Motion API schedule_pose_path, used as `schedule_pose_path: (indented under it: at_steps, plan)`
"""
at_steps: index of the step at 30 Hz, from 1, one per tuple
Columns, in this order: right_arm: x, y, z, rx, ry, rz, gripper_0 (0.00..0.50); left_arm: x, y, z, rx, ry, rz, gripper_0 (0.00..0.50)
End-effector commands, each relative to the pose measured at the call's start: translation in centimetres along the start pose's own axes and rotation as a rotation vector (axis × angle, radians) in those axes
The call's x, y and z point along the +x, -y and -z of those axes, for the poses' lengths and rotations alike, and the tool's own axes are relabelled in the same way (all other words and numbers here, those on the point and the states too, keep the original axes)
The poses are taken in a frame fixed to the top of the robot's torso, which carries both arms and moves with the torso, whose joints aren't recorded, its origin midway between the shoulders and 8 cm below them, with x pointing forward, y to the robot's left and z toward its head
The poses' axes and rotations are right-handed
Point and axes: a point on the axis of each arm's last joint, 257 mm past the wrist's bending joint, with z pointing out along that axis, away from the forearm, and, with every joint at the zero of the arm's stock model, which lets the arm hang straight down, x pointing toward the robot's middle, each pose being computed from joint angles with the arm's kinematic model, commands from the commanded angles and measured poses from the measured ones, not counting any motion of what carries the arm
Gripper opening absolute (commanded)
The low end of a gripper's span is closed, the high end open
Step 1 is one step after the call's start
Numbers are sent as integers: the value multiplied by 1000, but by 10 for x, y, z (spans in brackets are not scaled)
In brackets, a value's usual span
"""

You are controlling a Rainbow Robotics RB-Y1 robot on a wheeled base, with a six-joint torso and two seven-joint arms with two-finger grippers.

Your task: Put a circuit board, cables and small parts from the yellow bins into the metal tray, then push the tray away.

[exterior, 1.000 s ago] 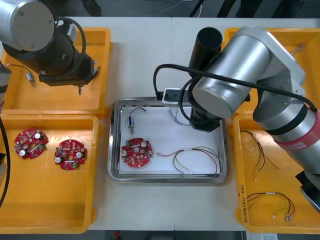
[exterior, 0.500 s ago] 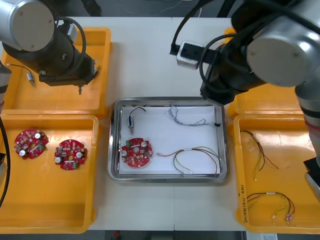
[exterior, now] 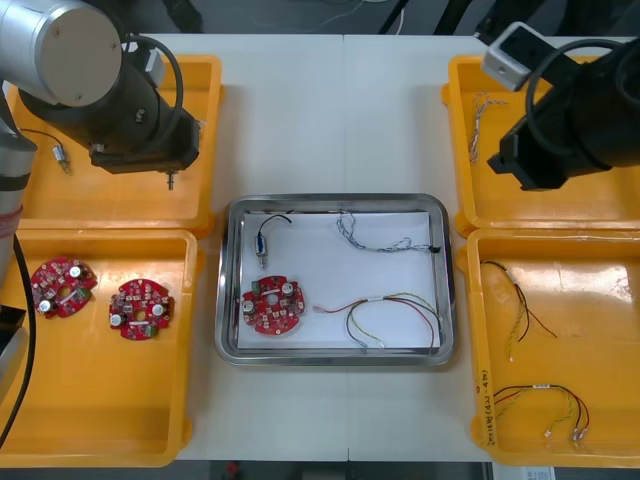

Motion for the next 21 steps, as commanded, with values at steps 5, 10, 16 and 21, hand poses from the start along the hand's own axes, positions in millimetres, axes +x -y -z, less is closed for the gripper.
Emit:
schedule_pose_path:
  at_steps: [5,10,16,21]
  plan:
    - [58,44,19,114,-46,-229,500,5,30,-1,14,27,116,0]
    - [92,63,24,154,-83,-311,500,10,48,-6,15,32,120,0]
    - [138,76,27,194,-144,-413,500,20,69,-13,13,30,116,0]
    - [164,77,27,203,-181,-466,500,30,88,-17,16,24,105,0]
